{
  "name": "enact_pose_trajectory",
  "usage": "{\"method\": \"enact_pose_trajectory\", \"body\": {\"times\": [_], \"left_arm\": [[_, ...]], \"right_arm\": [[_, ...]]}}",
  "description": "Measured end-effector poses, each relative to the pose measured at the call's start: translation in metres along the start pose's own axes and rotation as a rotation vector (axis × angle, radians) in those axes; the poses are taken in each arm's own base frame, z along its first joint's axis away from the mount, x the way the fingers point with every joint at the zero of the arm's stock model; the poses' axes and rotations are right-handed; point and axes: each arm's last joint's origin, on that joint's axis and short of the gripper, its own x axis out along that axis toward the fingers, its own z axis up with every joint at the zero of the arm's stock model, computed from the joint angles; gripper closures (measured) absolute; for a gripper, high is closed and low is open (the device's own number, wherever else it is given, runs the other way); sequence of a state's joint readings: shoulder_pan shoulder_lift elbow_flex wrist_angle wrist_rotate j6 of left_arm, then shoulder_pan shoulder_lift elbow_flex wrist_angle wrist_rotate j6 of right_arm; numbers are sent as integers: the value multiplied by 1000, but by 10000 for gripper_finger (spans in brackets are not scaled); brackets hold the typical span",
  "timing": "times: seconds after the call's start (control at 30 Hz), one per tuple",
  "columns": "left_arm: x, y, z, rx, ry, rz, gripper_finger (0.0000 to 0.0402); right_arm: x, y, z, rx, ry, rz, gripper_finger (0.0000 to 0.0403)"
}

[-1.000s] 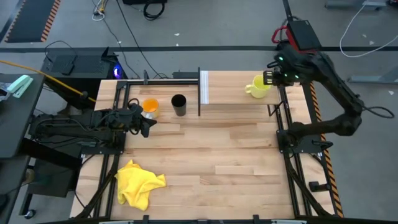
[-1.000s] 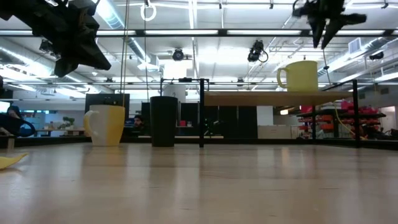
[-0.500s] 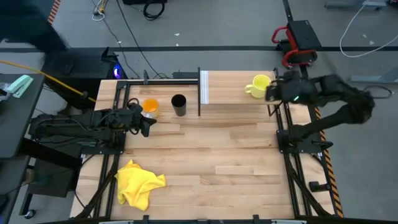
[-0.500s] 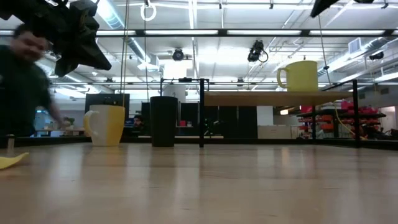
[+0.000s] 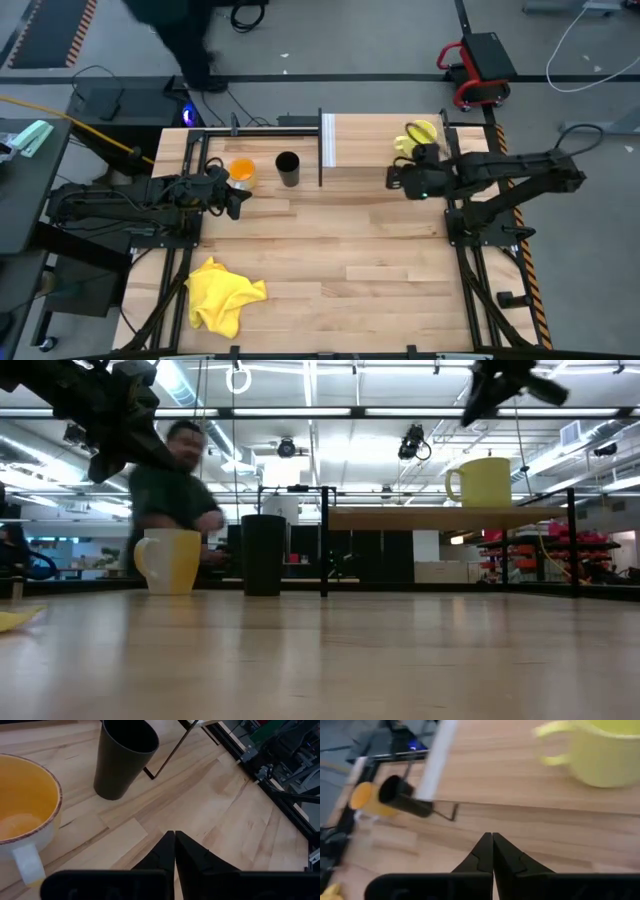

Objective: Stack small to large cups/mugs on shelf
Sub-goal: Put the yellow mug on the shelf

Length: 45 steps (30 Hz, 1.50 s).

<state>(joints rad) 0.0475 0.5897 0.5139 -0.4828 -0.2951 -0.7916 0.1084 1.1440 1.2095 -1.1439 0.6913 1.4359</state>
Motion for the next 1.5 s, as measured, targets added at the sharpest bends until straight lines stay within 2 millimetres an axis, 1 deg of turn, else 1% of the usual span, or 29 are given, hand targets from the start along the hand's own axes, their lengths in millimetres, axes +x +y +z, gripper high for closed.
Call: {"method": "enact_pose_trajectory", "body": {"times": [0.07, 0.13, 0.23, 0.3, 0.37, 0.7, 0.93, 1.23, 1.37, 1.5], "left_arm": [[0, 0, 0, -1, -1, 1, 384], [0, 0, 0, -1, -1, 1, 380], [0, 0, 0, -5, -1, 1, 377], [0, 0, 0, -6, -1, 1, 375], [0, 0, 0, -6, -1, 1, 375], [0, 0, 0, 16, 0, 2, 384], [0, 0, 0, 17, 0, 2, 375], [0, 0, 0, 17, 0, 1, 385], [0, 0, 0, 17, 0, 2, 382], [0, 0, 0, 17, 0, 1, 376]], "right_arm": [[12, 6, 3, -28, -34, -33, 400], [22, 4, 3, -59, -15, -119, 400], [29, -12, 2, -66, 31, -318, 400], [29, -21, 6, -46, -9, -410, 400], [28, -24, 10, -17, -50, -427, 400], [38, -34, 29, 66, -93, -506, 401], [46, -40, 42, 95, -108, -550, 402], [55, -49, 57, 129, -126, -599, 402], [59, -52, 64, 142, -133, -611, 402], [58, -56, 68, 128, -119, -621, 402]]}}
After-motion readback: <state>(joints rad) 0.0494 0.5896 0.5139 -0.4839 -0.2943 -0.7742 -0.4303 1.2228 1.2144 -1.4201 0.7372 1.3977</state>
